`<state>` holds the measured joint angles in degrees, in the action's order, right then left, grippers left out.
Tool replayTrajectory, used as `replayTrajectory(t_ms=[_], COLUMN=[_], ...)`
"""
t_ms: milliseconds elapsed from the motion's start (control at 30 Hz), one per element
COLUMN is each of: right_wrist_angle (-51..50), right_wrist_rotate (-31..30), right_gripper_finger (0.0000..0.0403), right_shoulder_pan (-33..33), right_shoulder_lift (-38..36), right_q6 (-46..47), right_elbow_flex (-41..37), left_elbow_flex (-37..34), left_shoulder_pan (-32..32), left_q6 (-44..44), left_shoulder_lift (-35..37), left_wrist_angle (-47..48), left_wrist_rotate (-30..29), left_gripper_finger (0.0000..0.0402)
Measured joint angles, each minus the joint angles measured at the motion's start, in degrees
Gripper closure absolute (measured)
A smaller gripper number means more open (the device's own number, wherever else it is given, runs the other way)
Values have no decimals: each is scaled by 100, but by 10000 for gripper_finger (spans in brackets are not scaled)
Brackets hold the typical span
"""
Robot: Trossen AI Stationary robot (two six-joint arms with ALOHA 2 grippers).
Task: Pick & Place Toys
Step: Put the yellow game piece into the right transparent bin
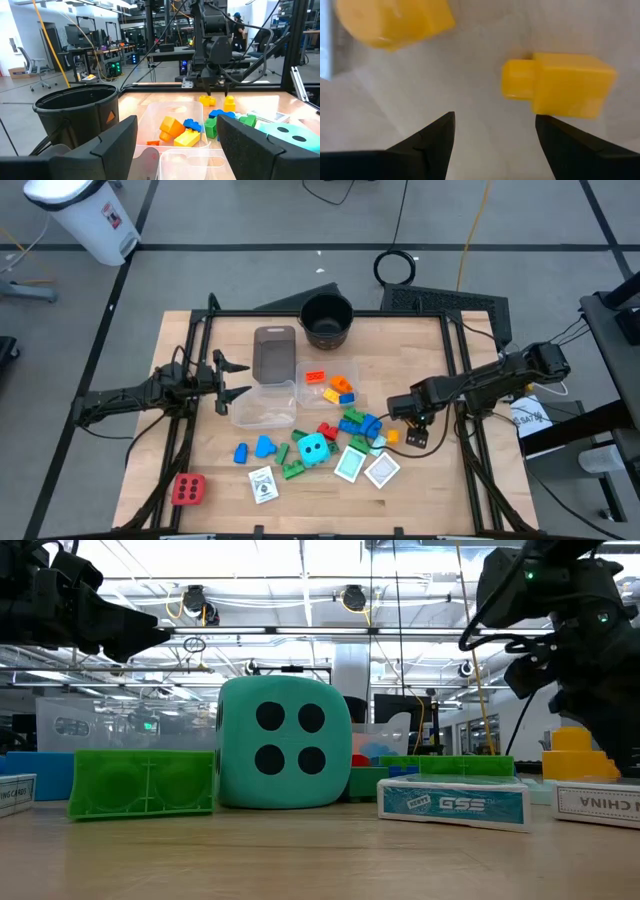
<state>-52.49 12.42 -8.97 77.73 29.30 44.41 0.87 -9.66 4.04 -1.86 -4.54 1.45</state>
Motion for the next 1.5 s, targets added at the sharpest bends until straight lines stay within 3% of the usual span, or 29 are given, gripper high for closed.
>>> replayTrajectory(t_ms=[133, 300, 533, 733, 1133, 1267, 1500], right_wrist_angle=[923, 1896, 1779, 1750, 2755, 2877, 2951], right_wrist_rotate=[-48, -660, -843, -1696, -1683, -1640, -1514], right_gripper_finger=[149, 149, 149, 149, 151, 182, 298], right_shoulder_pan=[0, 0, 0, 0, 423, 487, 487], right_shoulder_lift=[0, -14, -370, -597, -396, -396, -408], right_q6=[-333, -1342, -1851, -2254, -2740, -2744, -2743], right_elbow_flex=[-156, -208, -11, -26, -954, -1019, -1019], left_elbow_flex=[1, 1, 0, 1, -1, -1, -1], left_shoulder_pan=[-1, 1, -1, 1, 1, -1, -1], left_q6=[1, -1, 0, 0, 1, 0, 1], left_shoulder_lift=[1, 1, 0, 1, 1, -1, -1], left_wrist_angle=[0, -2, 0, -2, 0, 2, 0], left_wrist_rotate=[0, 0, 2, 2, 0, 0, 0], left_gripper_finger=[128, 128, 128, 128, 128, 128, 128])
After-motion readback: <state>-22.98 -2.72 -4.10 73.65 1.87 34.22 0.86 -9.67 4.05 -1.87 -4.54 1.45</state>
